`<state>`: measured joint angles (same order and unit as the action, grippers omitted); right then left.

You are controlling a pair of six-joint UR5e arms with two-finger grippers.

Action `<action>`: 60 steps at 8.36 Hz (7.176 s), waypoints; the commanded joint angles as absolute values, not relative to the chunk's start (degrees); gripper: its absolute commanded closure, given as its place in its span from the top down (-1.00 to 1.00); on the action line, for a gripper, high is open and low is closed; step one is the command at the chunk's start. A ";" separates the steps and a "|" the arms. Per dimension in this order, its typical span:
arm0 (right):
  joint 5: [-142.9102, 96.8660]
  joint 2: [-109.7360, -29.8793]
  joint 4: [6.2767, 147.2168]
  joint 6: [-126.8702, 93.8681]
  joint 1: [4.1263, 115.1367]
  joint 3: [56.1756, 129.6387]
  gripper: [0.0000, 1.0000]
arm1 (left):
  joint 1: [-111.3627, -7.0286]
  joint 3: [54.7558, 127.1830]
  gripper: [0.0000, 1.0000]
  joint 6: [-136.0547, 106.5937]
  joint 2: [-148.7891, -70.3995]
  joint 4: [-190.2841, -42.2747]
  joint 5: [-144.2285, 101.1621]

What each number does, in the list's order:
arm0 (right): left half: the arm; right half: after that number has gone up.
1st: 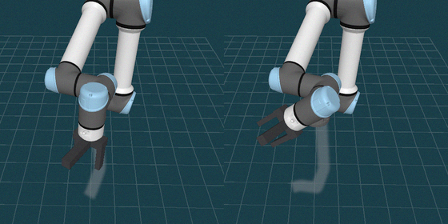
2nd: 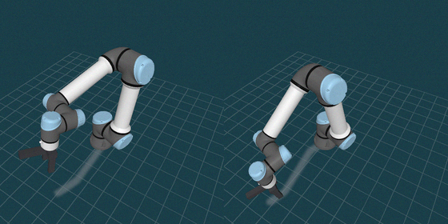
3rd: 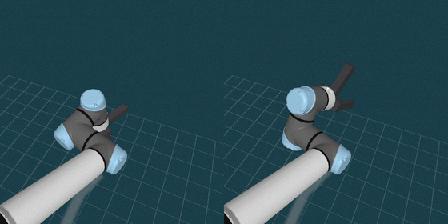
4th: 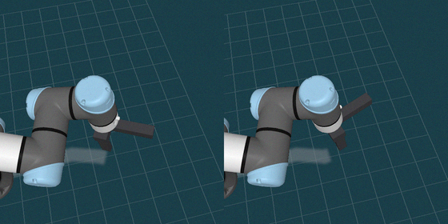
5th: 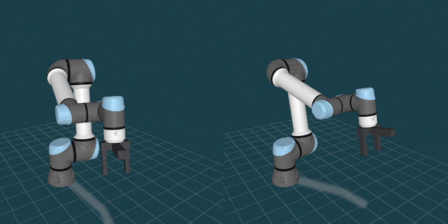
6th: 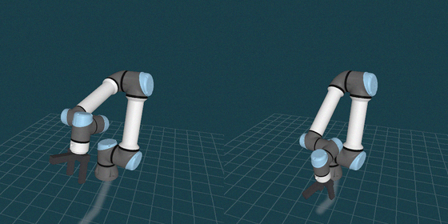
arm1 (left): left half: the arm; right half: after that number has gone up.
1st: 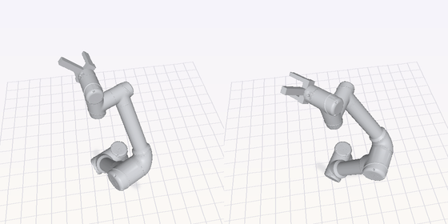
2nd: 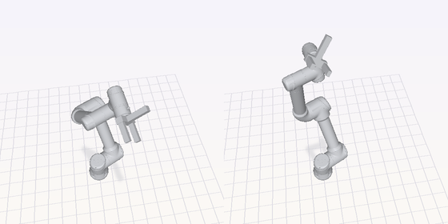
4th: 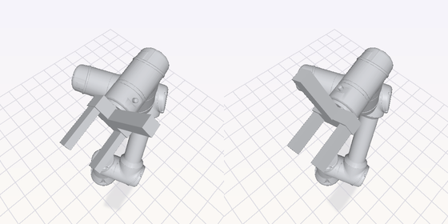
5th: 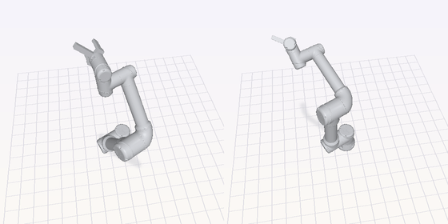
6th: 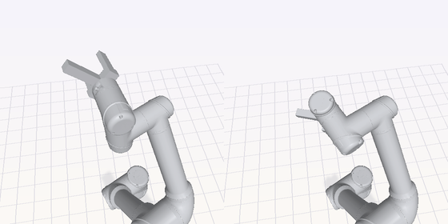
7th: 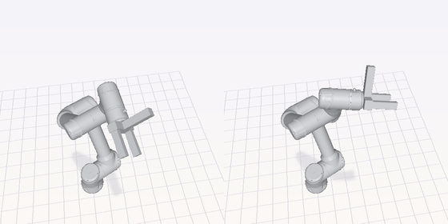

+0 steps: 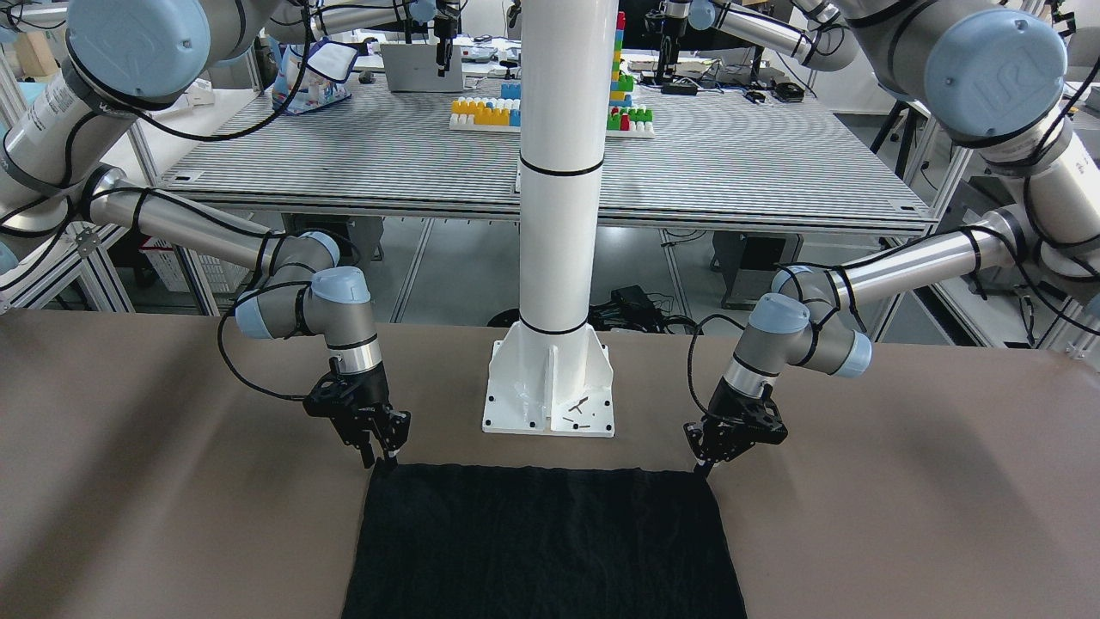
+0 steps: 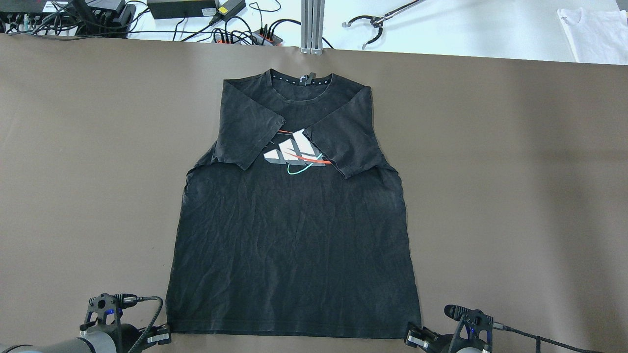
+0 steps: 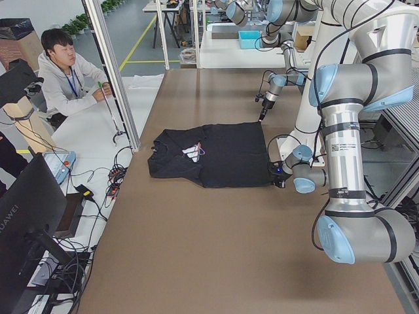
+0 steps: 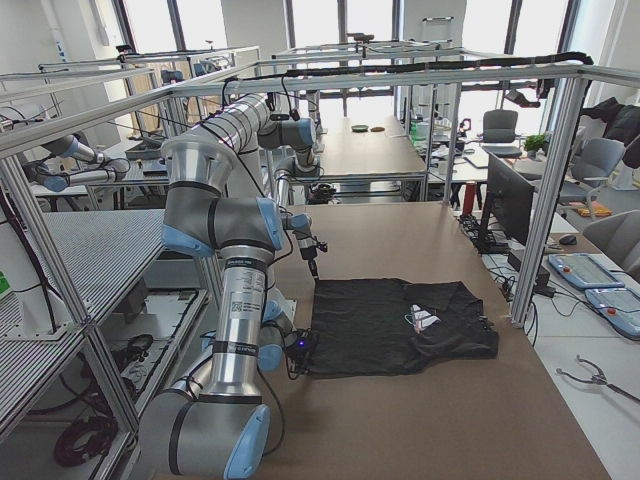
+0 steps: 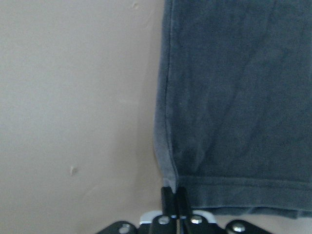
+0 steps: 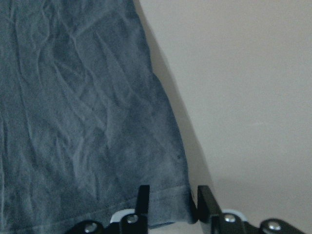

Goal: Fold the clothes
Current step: 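Grasp the two hem corners with the left and right grippers, then lift the hem with both grippers and carry it toward the collar, then lower the hem onto the shirt near the collar with both grippers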

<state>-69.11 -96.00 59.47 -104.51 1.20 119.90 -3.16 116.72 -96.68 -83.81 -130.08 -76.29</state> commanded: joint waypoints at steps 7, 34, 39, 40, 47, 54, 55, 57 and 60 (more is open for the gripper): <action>-68.82 -95.71 59.59 -104.33 1.14 118.83 -1.00 | -3.25 117.24 -1.00 -96.77 -83.85 -130.17 -76.29; -104.96 -86.32 90.27 -77.78 21.24 139.17 -1.00 | -36.80 132.34 -1.00 -69.43 -107.87 -85.08 -123.06; -102.48 -81.66 85.79 -77.61 32.78 128.24 -1.00 | -51.23 118.68 -1.00 -66.72 -113.63 -85.25 -122.87; -102.31 -79.65 84.82 -77.78 33.13 126.49 -1.00 | -51.33 115.96 -1.00 -65.93 -115.21 -85.34 -121.65; -98.72 -71.37 78.25 -76.12 38.50 110.07 -1.00 | -53.88 89.00 -1.00 -59.59 -123.57 -98.91 -117.70; -97.56 -70.75 72.16 -73.65 38.41 102.92 -0.91 | -51.86 77.34 -1.00 -59.50 -127.44 -108.19 -115.75; -97.47 -70.23 72.16 -73.74 38.41 102.57 -0.57 | -51.77 77.34 -1.00 -59.50 -128.05 -108.11 -115.75; -96.42 -68.30 72.16 -73.74 38.41 100.47 -0.53 | -51.07 77.34 -1.00 -59.50 -128.32 -108.11 -115.75; -96.33 -68.38 70.24 -68.41 38.50 99.93 0.89 | -52.46 78.74 1.00 -55.83 -127.80 -109.42 -116.36</action>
<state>-96.43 -68.26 71.87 -72.70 38.44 100.21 -51.30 77.54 -58.72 -128.27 -108.56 -115.84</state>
